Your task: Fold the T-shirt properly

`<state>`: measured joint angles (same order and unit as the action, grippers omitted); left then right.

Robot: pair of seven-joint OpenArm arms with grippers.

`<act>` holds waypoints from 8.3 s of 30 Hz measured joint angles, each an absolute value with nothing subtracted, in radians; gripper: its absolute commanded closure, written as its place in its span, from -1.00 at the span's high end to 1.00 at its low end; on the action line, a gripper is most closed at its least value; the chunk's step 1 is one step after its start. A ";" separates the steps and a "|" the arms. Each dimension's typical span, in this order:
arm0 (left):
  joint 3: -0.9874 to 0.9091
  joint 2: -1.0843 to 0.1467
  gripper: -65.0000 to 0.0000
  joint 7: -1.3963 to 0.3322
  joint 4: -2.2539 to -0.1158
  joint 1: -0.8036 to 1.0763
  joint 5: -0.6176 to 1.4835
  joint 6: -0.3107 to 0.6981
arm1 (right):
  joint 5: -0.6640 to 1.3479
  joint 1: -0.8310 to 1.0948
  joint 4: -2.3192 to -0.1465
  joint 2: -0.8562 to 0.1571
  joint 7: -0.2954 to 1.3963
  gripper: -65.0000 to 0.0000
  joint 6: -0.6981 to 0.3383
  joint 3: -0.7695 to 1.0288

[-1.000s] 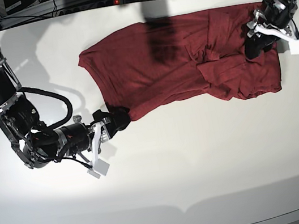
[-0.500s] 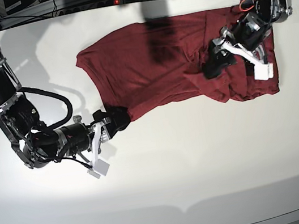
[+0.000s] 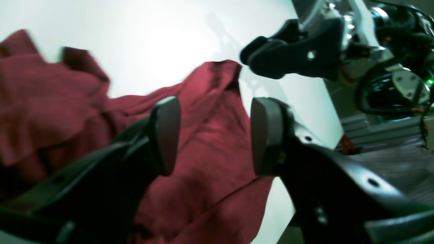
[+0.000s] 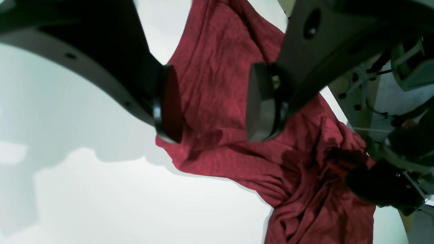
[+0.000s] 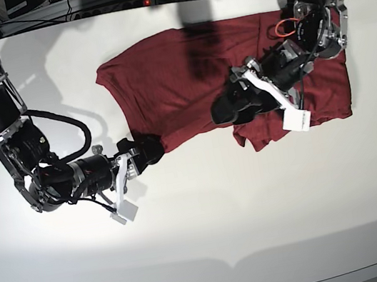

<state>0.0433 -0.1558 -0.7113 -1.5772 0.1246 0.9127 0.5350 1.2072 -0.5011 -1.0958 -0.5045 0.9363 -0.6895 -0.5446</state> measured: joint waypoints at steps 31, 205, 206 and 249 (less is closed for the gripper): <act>-0.086 -0.176 -0.02 -0.717 -1.710 0.503 0.885 0.666 | 1.208 -0.501 -1.094 -0.504 0.936 -0.11 -0.690 -0.545; -0.463 -0.340 -0.02 -0.579 -1.527 0.416 0.598 0.550 | 0.791 -0.294 -1.441 -0.186 0.863 -1.00 -0.404 -0.868; -0.463 -0.340 -0.02 -0.579 -1.527 0.416 0.599 0.550 | 0.764 -0.294 -1.412 -0.171 0.842 -1.00 -0.403 -0.870; -0.258 -0.282 -1.00 -0.677 -1.529 0.424 1.021 0.685 | 0.834 -0.656 -1.087 -0.017 0.925 -1.00 -0.447 -0.871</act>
<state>-0.2577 -0.2817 -0.6765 -1.5288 0.4236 1.0214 0.6846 0.8341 -0.6563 -1.0866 -0.0174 0.9249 -0.4473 -0.8715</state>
